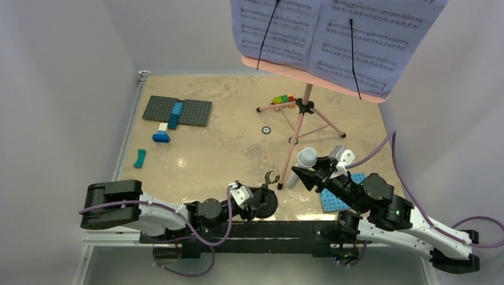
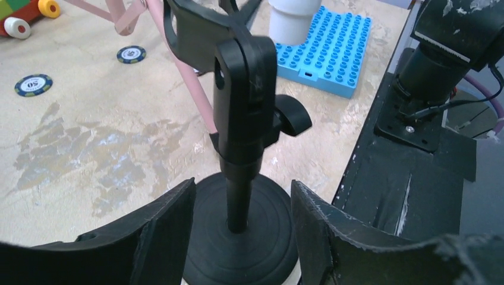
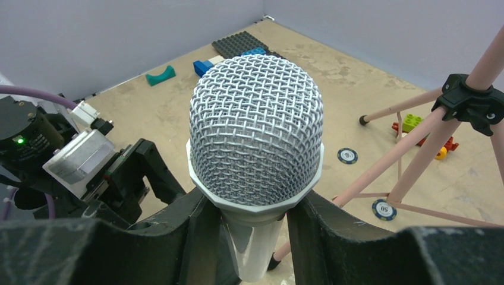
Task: Pack up the instrument practice props
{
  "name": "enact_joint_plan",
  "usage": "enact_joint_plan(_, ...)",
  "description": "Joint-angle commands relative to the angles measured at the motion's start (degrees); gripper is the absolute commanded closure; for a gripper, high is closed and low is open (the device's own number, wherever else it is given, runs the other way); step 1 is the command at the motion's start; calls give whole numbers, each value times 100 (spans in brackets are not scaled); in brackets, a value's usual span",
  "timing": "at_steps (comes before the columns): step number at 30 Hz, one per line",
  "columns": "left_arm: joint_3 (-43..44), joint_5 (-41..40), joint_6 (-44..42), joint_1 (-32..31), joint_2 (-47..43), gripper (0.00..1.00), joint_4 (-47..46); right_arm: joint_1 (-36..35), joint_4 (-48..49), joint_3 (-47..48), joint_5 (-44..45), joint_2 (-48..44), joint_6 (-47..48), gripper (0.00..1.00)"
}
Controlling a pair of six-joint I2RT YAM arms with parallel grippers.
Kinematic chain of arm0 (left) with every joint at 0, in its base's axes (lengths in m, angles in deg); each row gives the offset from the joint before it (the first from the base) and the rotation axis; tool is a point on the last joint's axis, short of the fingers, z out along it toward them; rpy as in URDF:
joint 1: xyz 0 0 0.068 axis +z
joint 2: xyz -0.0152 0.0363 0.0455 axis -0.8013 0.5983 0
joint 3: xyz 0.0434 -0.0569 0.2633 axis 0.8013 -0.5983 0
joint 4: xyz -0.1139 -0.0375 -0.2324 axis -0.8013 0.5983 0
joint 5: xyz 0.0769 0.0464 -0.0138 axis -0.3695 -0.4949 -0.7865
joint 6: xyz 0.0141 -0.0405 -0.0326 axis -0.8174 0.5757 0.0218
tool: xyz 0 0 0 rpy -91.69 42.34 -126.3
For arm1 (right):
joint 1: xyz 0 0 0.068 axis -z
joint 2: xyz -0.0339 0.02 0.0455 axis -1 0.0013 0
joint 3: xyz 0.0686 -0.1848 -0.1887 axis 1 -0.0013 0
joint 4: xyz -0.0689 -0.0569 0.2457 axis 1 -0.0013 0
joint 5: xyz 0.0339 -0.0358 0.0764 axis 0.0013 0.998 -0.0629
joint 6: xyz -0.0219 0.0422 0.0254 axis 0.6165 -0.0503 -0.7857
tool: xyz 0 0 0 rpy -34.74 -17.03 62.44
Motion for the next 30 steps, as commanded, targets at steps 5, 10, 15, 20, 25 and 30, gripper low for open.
enact_joint_plan(5,284,609,5,448,380,43,-842,-2,37,245,15,-188,-150,100)
enact_joint_plan(10,505,896,-12,482,757,53,-852,-3,28,221,68,-205,-143,100)
enact_joint_plan(15,549,969,20,482,959,69,-931,-2,2,259,81,-175,-125,100)
enact_joint_plan(20,406,864,16,485,813,98,-885,-3,13,265,80,-170,-108,100)
enact_joint_plan(25,354,-227,9,482,-55,100,104,-5,39,274,30,-130,-116,100)
enact_joint_plan(30,885,-1689,-277,731,-1331,100,2054,-4,103,203,-39,-66,-122,100)
